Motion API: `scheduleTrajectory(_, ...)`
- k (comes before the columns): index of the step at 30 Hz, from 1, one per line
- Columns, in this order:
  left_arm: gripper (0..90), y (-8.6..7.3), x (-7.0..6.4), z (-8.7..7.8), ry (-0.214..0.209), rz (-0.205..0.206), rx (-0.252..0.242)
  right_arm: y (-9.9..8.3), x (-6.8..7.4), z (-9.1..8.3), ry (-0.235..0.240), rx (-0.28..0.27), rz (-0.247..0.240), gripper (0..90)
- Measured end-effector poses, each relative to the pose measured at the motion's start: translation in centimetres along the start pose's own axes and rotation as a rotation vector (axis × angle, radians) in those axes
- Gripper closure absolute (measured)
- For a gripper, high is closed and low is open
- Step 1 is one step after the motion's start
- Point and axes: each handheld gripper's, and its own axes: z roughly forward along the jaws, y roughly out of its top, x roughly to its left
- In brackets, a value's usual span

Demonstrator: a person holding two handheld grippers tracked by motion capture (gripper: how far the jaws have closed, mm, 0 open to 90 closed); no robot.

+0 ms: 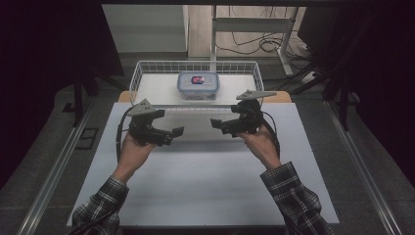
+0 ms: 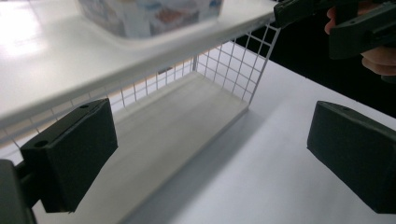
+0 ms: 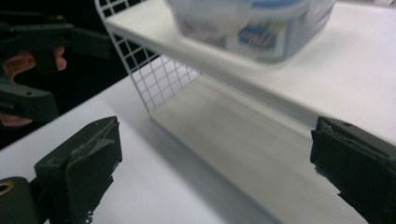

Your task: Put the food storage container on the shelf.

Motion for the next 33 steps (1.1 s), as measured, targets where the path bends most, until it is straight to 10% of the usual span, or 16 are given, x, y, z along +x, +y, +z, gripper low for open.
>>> scheduleTrajectory(33, 0.0, -13.2, -4.4, -4.3, 0.045, -0.031, 0.005, -13.7, 3.8, -3.9, -0.086, 0.048, -0.055, 0.0)
